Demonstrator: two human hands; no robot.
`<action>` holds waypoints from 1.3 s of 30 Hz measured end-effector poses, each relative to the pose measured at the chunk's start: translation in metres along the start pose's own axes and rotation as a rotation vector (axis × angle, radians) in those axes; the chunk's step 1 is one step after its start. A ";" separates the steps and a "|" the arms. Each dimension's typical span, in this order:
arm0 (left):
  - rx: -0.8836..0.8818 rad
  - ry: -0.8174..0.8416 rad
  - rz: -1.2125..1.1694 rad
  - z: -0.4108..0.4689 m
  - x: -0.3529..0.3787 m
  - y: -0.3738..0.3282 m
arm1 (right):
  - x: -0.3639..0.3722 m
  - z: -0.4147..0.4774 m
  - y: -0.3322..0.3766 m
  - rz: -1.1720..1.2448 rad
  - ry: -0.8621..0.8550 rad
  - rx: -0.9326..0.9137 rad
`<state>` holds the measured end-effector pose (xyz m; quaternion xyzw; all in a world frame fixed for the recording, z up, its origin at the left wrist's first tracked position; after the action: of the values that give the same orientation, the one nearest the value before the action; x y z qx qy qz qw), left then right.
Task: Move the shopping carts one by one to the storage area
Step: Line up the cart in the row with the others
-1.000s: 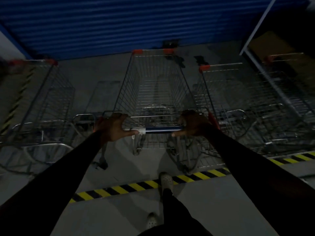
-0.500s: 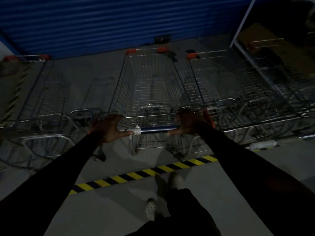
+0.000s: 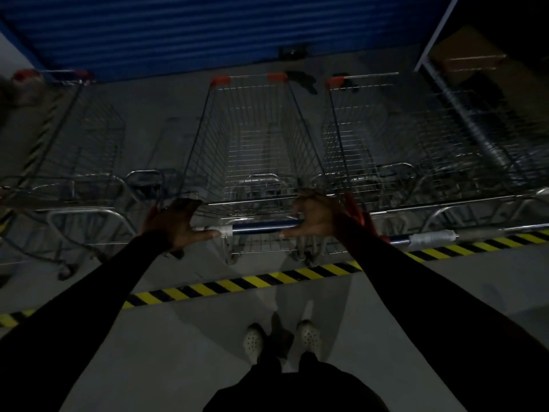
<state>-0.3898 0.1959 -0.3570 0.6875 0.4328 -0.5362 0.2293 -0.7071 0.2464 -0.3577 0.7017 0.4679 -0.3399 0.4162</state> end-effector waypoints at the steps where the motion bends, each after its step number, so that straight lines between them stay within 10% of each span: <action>1: 0.000 -0.002 -0.011 -0.004 0.000 -0.003 | -0.002 -0.005 0.001 -0.003 0.002 -0.002; 31: -0.038 -0.057 -0.041 -0.058 0.005 -0.036 | 0.016 -0.054 -0.002 -0.081 0.001 -0.003; 39: -0.043 0.010 -0.086 -0.063 0.009 -0.035 | 0.033 -0.055 -0.008 0.266 0.207 0.096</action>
<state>-0.3851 0.2666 -0.3401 0.6657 0.4745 -0.5329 0.2185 -0.6986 0.3099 -0.3653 0.8078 0.3943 -0.2299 0.3731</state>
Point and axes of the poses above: each hand's wrist, its own z-axis towards the middle knuckle, its own x-axis out of the palm, y = z × x, the point moved 10 cm from there along z, towards the middle knuckle, and after that the axes turned 15 degrees about x, right-handed, at the moved point
